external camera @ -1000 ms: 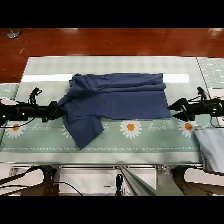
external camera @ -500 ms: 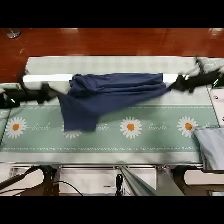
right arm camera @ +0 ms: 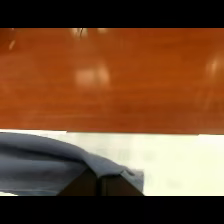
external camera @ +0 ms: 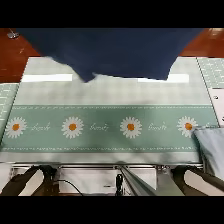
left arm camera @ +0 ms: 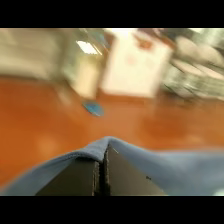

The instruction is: Fold the shirts.

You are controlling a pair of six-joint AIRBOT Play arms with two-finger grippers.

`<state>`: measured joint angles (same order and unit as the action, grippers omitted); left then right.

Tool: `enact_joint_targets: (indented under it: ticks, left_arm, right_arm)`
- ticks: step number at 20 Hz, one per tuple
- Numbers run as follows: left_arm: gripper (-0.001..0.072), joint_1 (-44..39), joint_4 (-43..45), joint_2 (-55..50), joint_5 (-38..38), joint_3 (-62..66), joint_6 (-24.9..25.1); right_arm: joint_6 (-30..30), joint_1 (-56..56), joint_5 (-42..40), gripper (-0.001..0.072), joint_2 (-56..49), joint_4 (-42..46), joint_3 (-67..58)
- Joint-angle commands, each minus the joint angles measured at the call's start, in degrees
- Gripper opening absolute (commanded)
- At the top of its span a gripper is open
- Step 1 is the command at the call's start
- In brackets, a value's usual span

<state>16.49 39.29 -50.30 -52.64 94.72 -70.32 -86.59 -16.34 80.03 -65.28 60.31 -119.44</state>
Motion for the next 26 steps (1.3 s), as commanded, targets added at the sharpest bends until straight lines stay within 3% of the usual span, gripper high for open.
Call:
enact_joint_targets:
  ticks: [1,3,10,13,17,19,22,26]
  left_arm:
    - [0.0032,-0.1,19.6,9.2,-3.3,5.6,-9.0]
    - [0.0032,-0.1,25.9,13.8,-8.5,5.6,-12.8]
    - [0.0032,-0.1,36.8,20.4,-25.4,5.4,-13.8]
    - [0.0032,-0.1,36.8,19.8,-26.5,0.8,-15.8]
    - [0.0033,-0.1,32.1,15.8,-26.1,-14.4,-16.3]
    - [0.0032,-0.2,28.1,11.5,-21.7,-24.2,-14.2]
    - [0.0032,-2.5,27.0,0.2,-8.7,-34.9,-14.9]
    - [0.0032,-8.7,25.6,-19.8,7.8,-32.4,-16.9]
  right_arm:
    - [0.7,0.0,1.0,0.0029,15.6,4.5,5.6]
    - [0.6,0.0,4.2,0.0029,21.3,6.9,5.8]
    - [-2.3,0.1,11.2,0.0029,28.9,12.2,8.2]
    - [-1.9,0.1,11.0,0.0029,28.8,11.8,18.7]
    - [2.1,0.1,3.2,0.0029,25.4,5.9,39.5]
    - [6.0,0.1,-4.3,0.0029,20.2,0.6,48.5]
    - [10.5,0.1,-15.8,0.0028,7.5,-3.2,54.4]
    - [13.8,2.0,-26.9,0.0029,-12.8,-9.0,49.5]
